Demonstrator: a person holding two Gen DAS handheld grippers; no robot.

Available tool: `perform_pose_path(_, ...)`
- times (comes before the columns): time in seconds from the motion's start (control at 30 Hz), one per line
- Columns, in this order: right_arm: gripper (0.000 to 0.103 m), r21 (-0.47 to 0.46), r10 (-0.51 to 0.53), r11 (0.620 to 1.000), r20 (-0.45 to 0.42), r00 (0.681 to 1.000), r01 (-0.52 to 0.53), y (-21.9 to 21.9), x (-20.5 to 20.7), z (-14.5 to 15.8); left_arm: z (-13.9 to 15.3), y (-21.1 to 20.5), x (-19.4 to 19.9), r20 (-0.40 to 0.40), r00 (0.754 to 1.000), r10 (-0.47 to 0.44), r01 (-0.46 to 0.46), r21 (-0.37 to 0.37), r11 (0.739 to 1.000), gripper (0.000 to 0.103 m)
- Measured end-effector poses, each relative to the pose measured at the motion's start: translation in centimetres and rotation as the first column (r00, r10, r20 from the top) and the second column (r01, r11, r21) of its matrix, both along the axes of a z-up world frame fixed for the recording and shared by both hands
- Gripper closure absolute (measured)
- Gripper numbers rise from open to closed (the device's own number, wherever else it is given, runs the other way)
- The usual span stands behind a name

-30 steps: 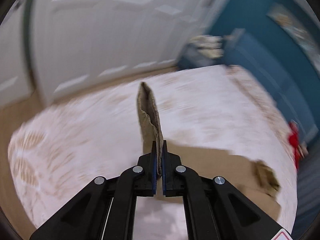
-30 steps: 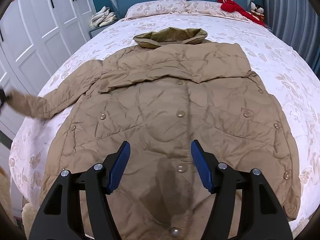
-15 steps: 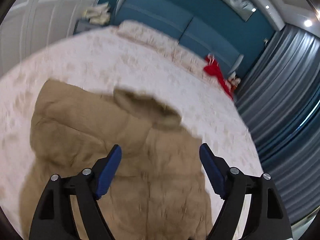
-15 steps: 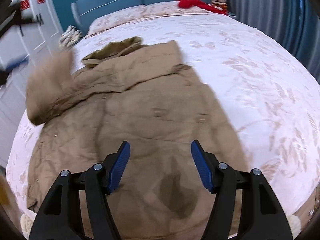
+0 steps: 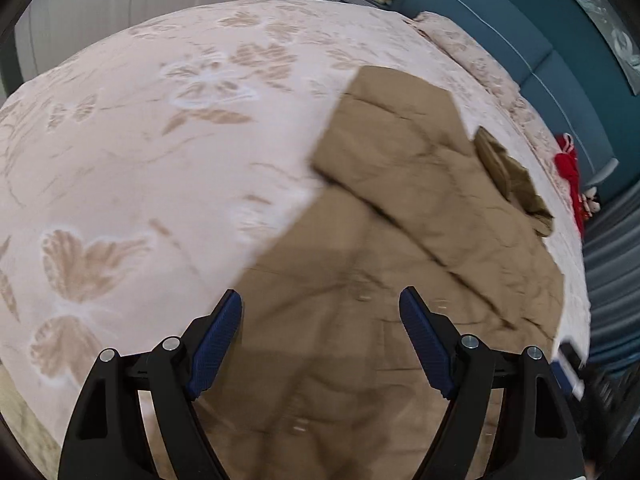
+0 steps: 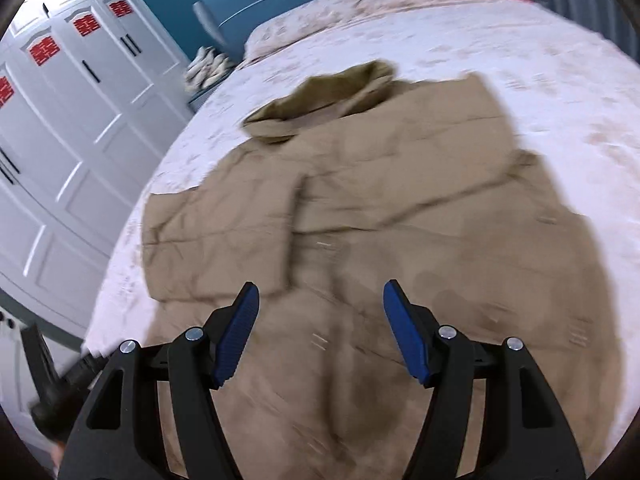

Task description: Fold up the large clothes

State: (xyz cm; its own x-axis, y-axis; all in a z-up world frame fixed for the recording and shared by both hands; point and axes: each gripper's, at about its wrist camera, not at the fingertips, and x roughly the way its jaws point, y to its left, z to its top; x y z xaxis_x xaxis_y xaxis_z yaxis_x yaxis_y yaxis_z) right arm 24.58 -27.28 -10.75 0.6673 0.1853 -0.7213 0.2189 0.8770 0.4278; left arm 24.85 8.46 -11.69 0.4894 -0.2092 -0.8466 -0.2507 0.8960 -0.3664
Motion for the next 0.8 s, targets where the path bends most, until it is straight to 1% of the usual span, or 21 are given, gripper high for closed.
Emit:
perform_pose_path(0.17,0.041,0.039,0.035,0.999,-0.051,0.998,-0.033,2.5,4.4,-2.2,-1.3,0.8,0.0,-0.01,1.0,-0.017,0.017,-0.001,1.0,0.025)
perform_pose_path(0.23,0.049,0.046,0.037,0.998,-0.071,0.997,-0.034,3.0,5.4,-2.8,-1.7,1.2,0.0,-0.013,1.0,-0.02,0.02,0.0,1.0,0.025)
perform_pose_path(0.27,0.065,0.042,0.043,0.998,-0.074,0.996,-0.04,3.3,5.8,-2.9,-2.0,1.4,0.1,-0.016,1.0,-0.019,0.019,0.0,1.0,0.025)
perform_pose_path(0.3,0.087,0.036,0.062,0.998,-0.071,0.996,-0.059,3.7,6.3,-2.9,-2.2,1.5,0.1,-0.021,1.0,-0.018,0.018,-0.003,1.0,0.026)
perform_pose_path(0.33,0.101,0.011,0.065,0.998,-0.069,0.996,-0.064,3.8,6.7,-2.6,-2.4,1.5,0.3,-0.026,1.0,-0.016,0.016,-0.009,1.0,0.026)
perform_pose_path(0.4,0.102,0.008,0.082,0.997,-0.02,0.996,-0.082,3.5,7.0,-0.9,-2.3,1.7,0.4,-0.024,1.0,-0.009,0.009,-0.014,1.0,0.026)
perform_pose_path(0.43,0.102,-0.013,0.079,0.997,0.007,0.997,-0.079,3.3,7.0,0.3,-2.1,1.7,0.5,-0.016,1.0,-0.009,0.009,-0.013,1.0,0.026)
perform_pose_path(0.47,0.102,-0.067,0.078,0.995,0.062,0.995,-0.074,2.7,7.0,2.8,-1.8,1.7,0.6,-0.007,1.0,-0.011,0.011,-0.009,1.0,0.026)
perform_pose_path(0.53,0.102,-0.143,0.062,0.989,0.154,0.986,-0.04,1.1,6.8,6.9,-0.9,1.2,1.2,0.017,1.0,-0.025,0.025,0.006,1.0,0.026)
perform_pose_path(0.6,0.102,-0.196,0.035,0.981,0.21,0.977,0.006,-1.2,6.7,9.9,-0.1,0.5,1.9,0.041,0.998,-0.043,0.043,0.014,0.999,0.026)
perform_pose_path(0.63,0.102,-0.215,0.022,0.976,0.221,0.975,0.027,-2.4,6.7,10.7,0.5,-0.3,2.7,0.058,0.996,-0.06,0.06,0.0,0.998,0.026)
perform_pose_path(0.7,0.102,-0.269,-0.006,0.961,0.225,0.974,0.068,-4.6,6.7,11.5,1.1,-1.3,4.0,0.074,0.993,-0.09,0.094,-0.05,0.994,0.026)
perform_pose_path(0.77,0.102,-0.286,-0.031,0.954,0.213,0.977,0.093,-6.4,6.8,11.1,1.9,-2.7,6.0,0.089,0.989,-0.122,0.135,-0.161,0.978,0.026)
perform_pose_path(0.8,0.102,-0.279,-0.048,0.955,0.196,0.979,0.102,-7.7,6.8,10.5,2.2,-3.4,7.4,0.104,0.986,-0.127,0.149,-0.243,0.959,0.026)
